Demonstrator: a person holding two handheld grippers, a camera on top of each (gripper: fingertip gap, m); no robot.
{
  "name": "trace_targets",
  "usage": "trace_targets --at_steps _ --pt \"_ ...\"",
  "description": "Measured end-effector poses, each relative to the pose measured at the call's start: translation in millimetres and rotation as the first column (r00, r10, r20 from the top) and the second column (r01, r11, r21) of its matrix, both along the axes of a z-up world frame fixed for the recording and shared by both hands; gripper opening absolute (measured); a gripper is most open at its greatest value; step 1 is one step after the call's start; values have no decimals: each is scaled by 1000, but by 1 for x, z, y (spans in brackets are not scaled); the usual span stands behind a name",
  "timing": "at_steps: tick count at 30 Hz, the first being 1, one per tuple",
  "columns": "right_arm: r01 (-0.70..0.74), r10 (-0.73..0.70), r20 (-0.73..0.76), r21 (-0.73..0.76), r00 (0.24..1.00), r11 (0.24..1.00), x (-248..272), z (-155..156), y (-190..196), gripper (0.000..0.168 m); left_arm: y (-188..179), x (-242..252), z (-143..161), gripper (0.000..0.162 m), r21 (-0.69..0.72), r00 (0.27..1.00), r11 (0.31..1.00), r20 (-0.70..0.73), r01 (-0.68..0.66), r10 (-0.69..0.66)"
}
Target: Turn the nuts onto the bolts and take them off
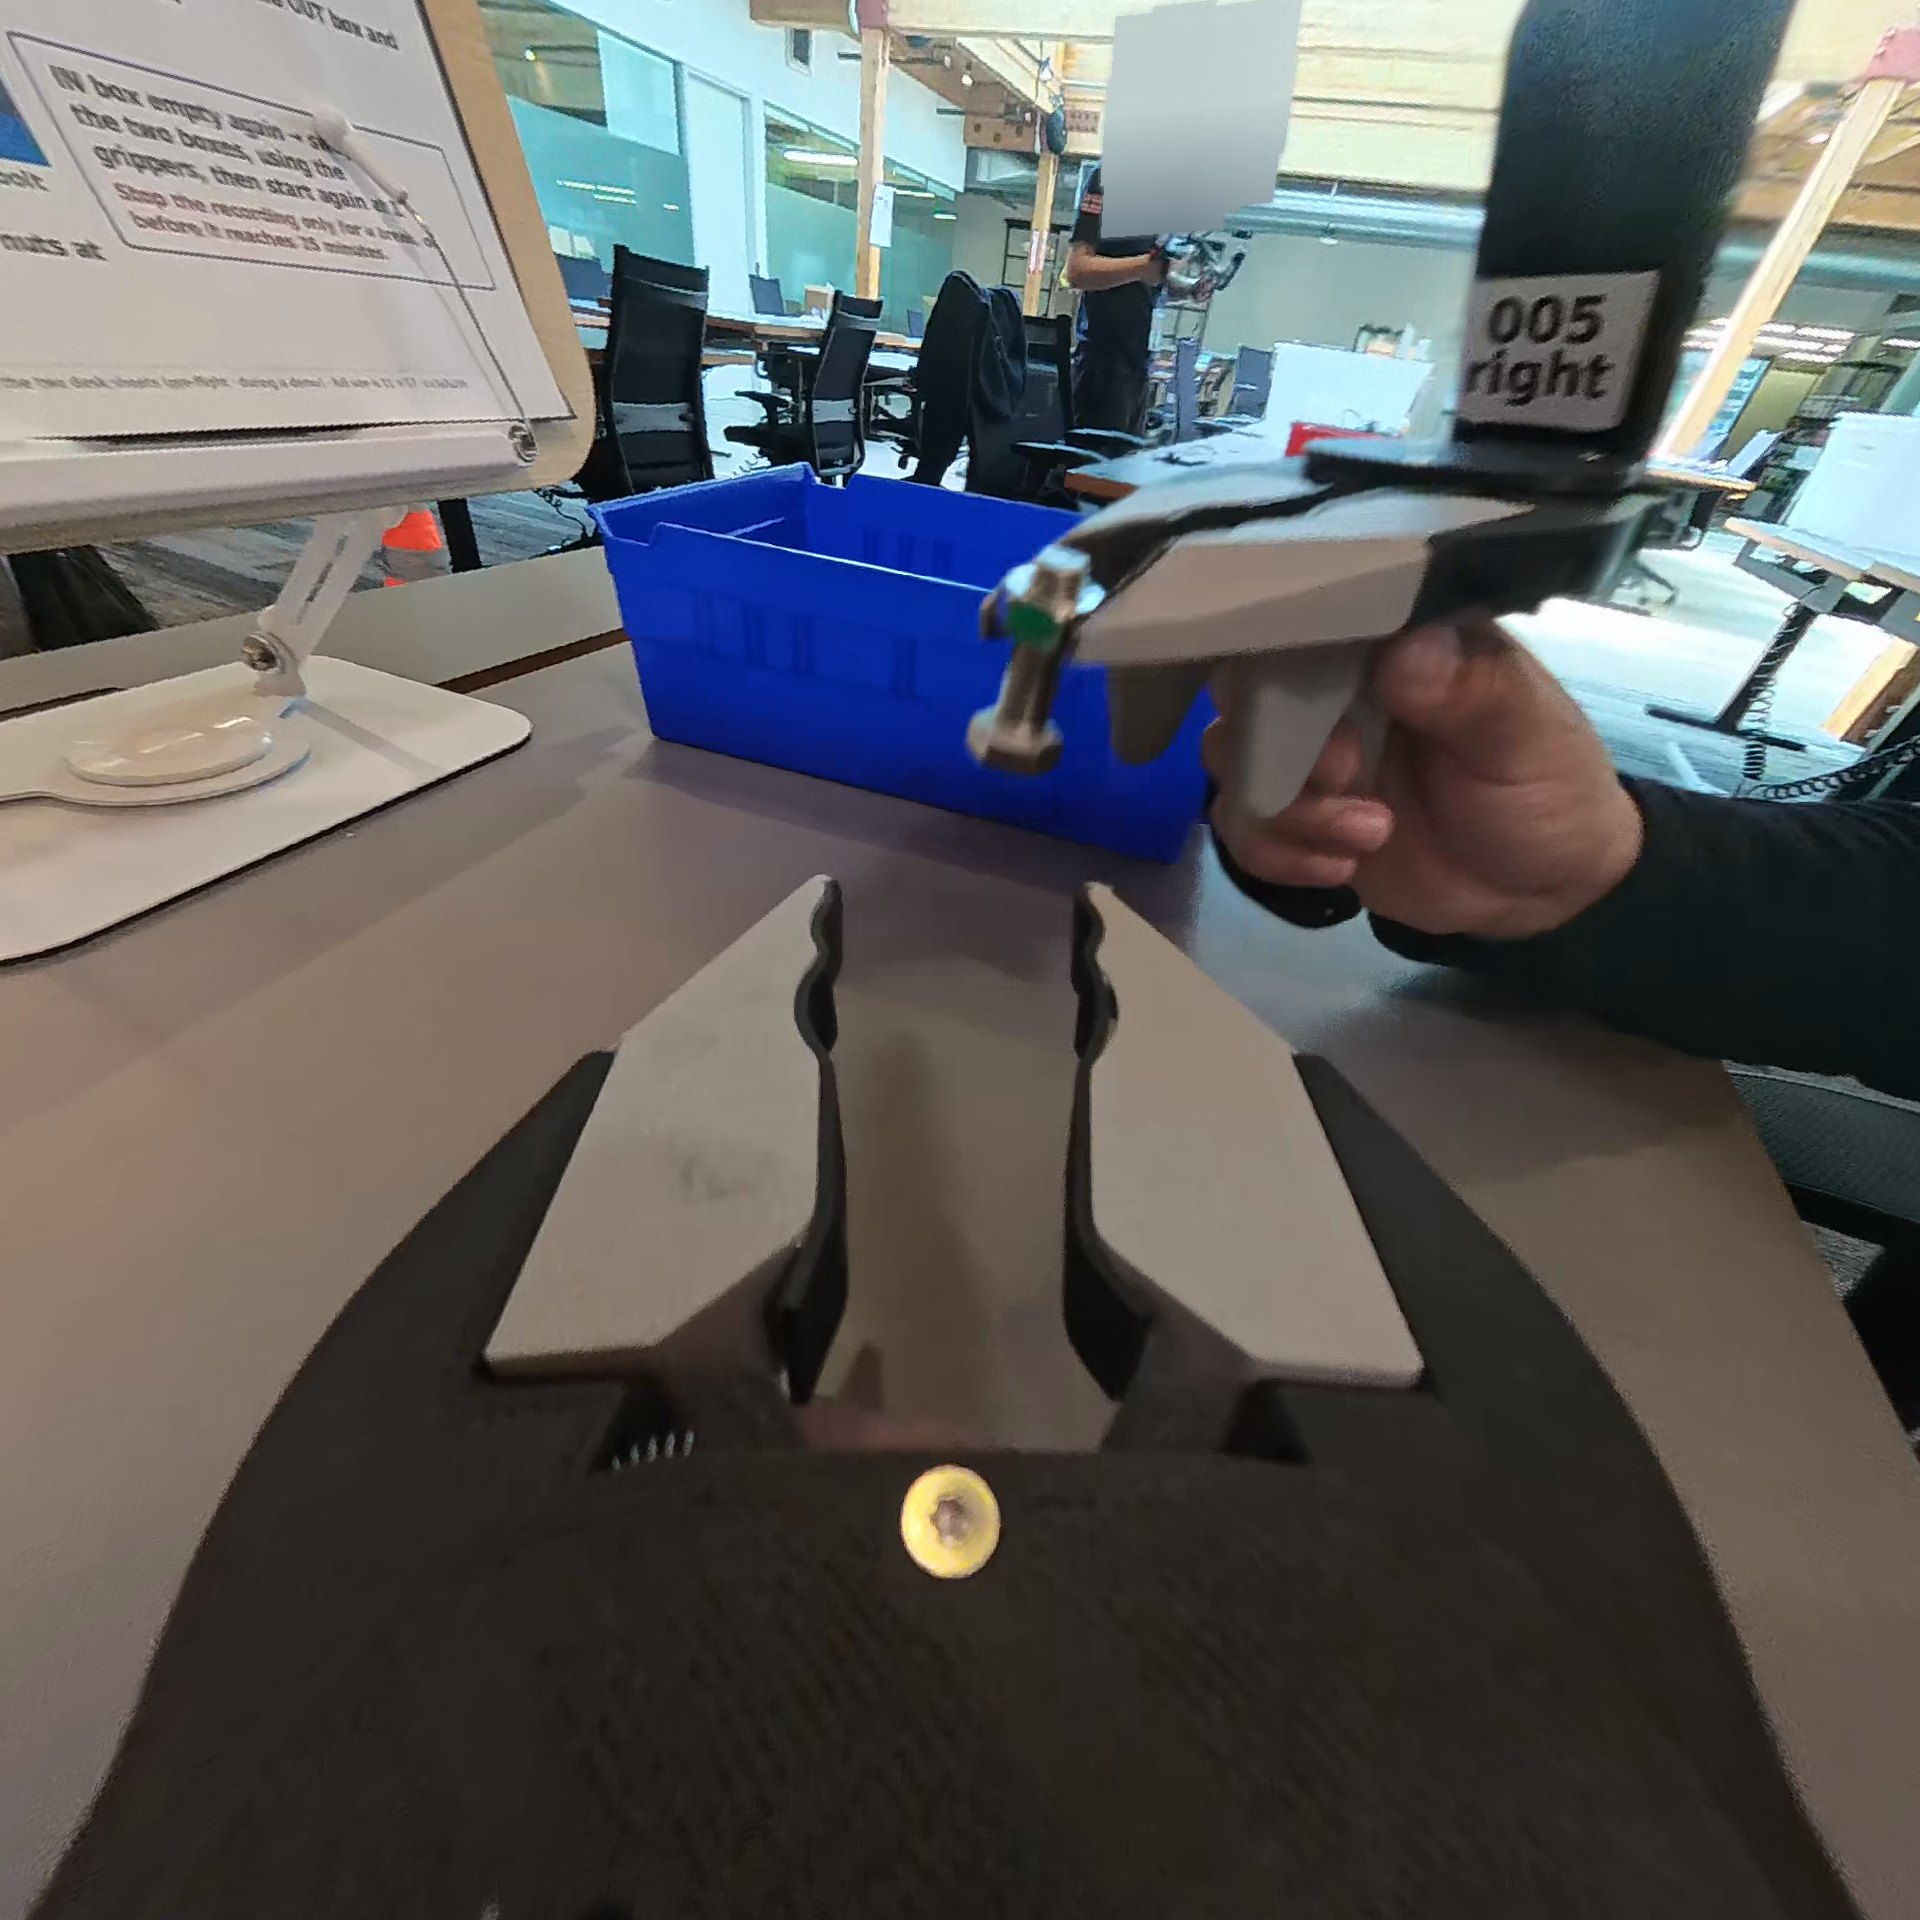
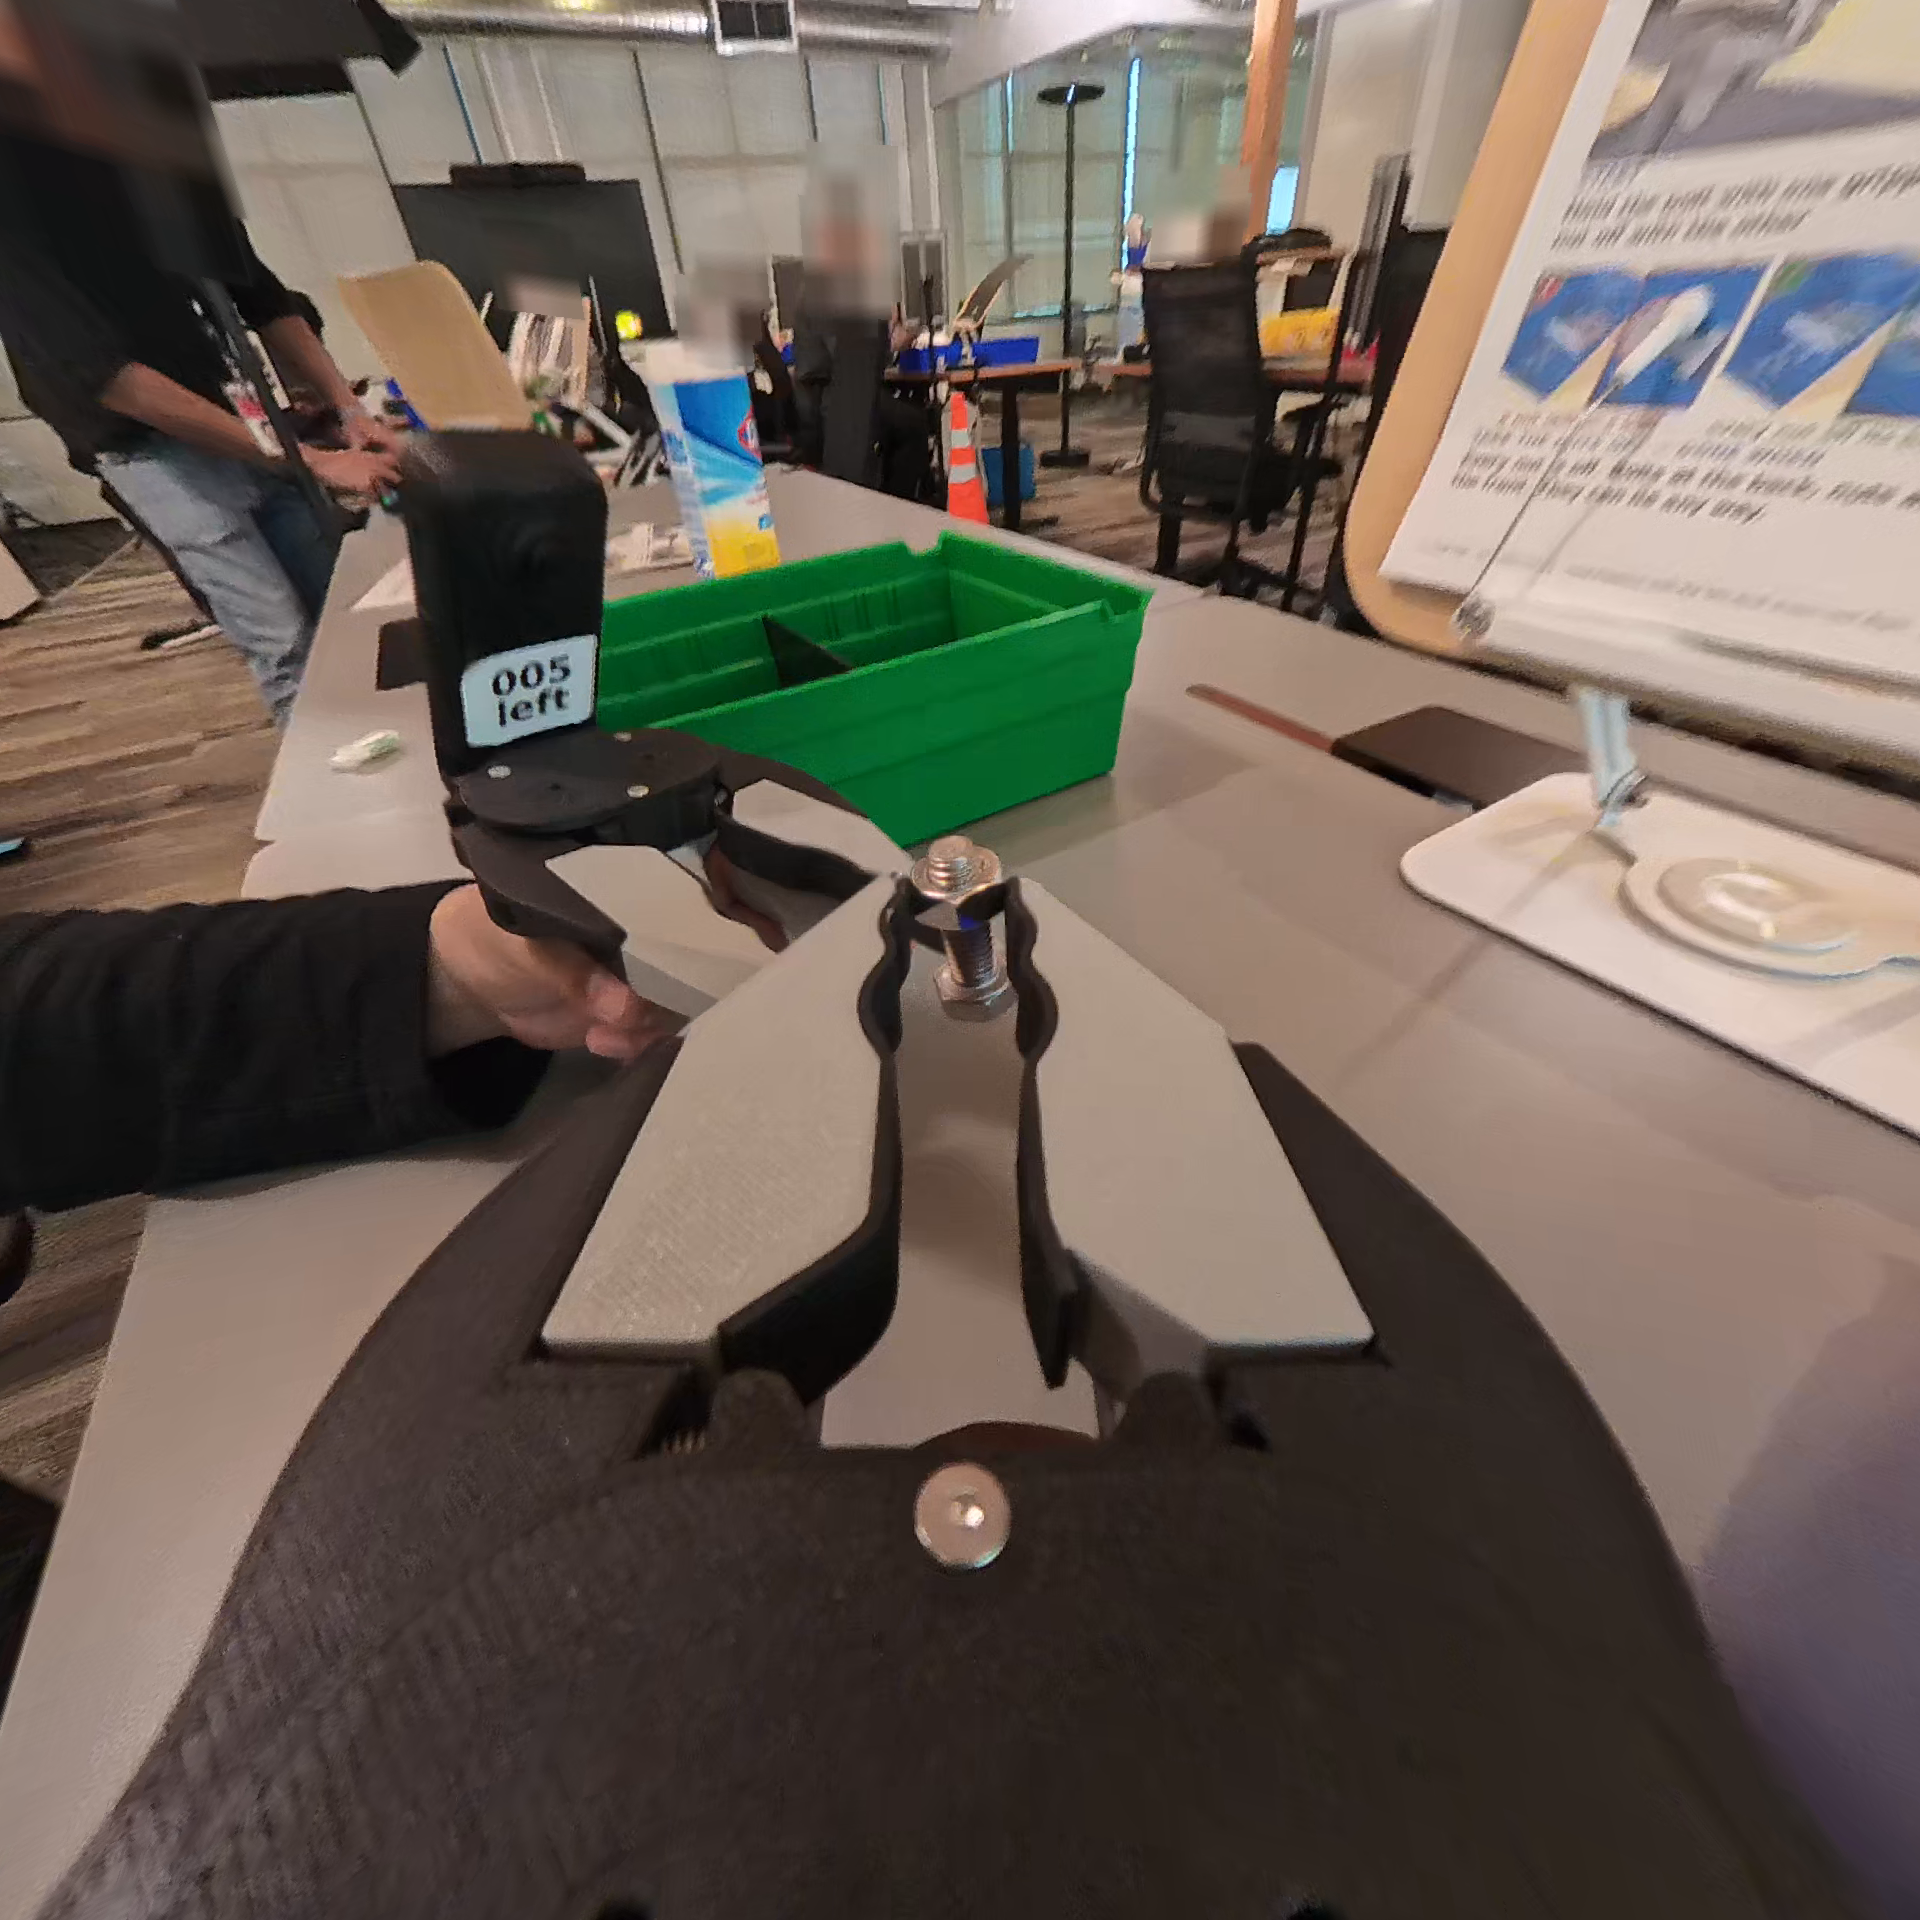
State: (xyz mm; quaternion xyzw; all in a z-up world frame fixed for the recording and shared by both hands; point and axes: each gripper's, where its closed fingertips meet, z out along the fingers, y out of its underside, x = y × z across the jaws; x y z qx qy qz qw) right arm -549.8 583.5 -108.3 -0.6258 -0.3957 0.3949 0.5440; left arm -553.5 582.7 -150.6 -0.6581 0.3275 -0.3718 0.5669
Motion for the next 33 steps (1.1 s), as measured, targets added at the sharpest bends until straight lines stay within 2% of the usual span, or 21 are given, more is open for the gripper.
trace_targets --at_steps 3,8,11,13,15,18,21,22,23,25,28,30,33 --pt "65 -60 -51 99 997 993 17 26 2 14 5 -4 -1 40 7 999 999 -14 -33 34" --pt "306 -278 -141 247 950 920 74 66 20 15 6 -5 -2 39 16 999 999 -26 -45 46" --pt "412 -402 -93 274 911 869 121 76 32 15 6 -5 -2 40 19 998 999 -31 -49 49" --pt "455 -482 57 248 874 855 155 58 48 15 8 -4 -5 52 16 997 998 -49 -63 64" --pt "510 -542 302 186 784 840 192 14 69 14 9 -3 -8 62 15 994 997 -76 -73 74" --pt "534 -465 588 66 661 843 228 -53 75 15 8 0 -11 67 23 992 997 -105 -74 76" --pt "520 -378 688 2 620 854 235 -88 72 16 6 0 -13 68 14 990 997 -118 -73 74" --pt "526 -368 702 -12 610 850 237 -93 71 21 6 -1 -14 68 9 989 996 -120 -84 85" --pt "537 -376 699 -13 608 844 240 -92 71 32 5 -3 -14 68 6 988 995 -120 -100 100" --pt "534 -383 654 -38 652 845 240 -84 67 34 1 -8 -14 68 -22 984 989 -103 -149 146" --pt "493 -351 575 -105 739 864 239 -74 49 43 -27 -17 -10 68 -125 981 975 -81 -185 175" --pt "458 -335 518 -128 787 880 240 -69 34 50 -49 -34 -9 68 -86 960 966 -162 -243 227" --pt "388 -293 413 -170 862 906 235 -65 8 64 -72 -78 -8 70 -40 890 917 -261 -397 374"
